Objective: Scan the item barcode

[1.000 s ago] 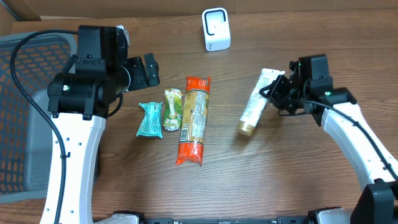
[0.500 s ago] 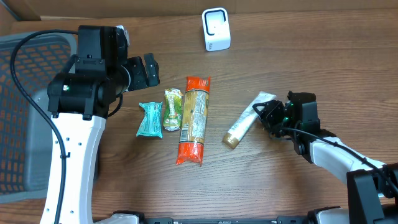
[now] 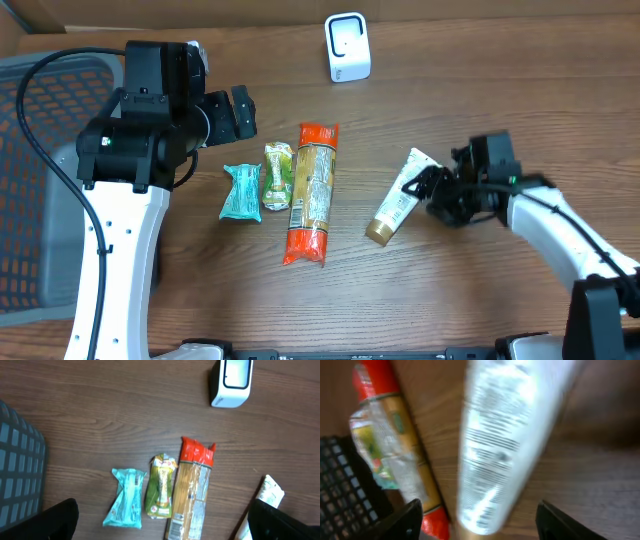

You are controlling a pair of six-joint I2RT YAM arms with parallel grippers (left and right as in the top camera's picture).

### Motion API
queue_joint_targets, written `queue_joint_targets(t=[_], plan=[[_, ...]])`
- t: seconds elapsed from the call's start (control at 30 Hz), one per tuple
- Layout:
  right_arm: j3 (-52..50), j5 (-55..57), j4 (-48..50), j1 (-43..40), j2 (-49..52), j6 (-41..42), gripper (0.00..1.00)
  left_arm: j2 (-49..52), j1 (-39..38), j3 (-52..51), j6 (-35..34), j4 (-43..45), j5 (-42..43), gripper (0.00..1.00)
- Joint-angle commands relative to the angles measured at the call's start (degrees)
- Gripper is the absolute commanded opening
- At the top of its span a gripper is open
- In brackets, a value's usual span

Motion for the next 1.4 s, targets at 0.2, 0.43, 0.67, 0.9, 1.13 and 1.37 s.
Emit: queue_joint_targets(t=[0.2, 0.43, 0.67, 0.9, 1.13, 1.37], plan=[[26.97, 23.93, -19.56, 4.72, 2.64, -21.62, 0.83, 0.17, -0.09, 0.55, 0.66, -0.15, 0.42, 1.0], [28.74, 26.38, -14.16, 8.68, 11.41, -29.44, 0.83, 0.17, -0.09, 0.55, 0.66, -0.15, 0.42, 1.0], [28.74, 41.2, -10.97, 12.33, 21.09, -30.08, 0.82, 0.17, -0.09, 0.55, 0.66, -0.15, 0.42, 1.0], [28.7, 42.36, -16.37, 11.3, 22.88, -28.44, 0.84, 0.17, -0.09, 0.55, 0.66, -0.15, 0.42, 1.0], [28.7, 39.56, -24.39, 7.61, 22.88, -23.69, 0.85, 0.17, -0.09, 0.55, 0.66, -0.15, 0.42, 1.0], [28.7, 29.7, -32.3, 6.97, 22.88, -24.9, 0.85, 0.17, -0.09, 0.55, 0.66, -0.15, 0.42, 0.99]])
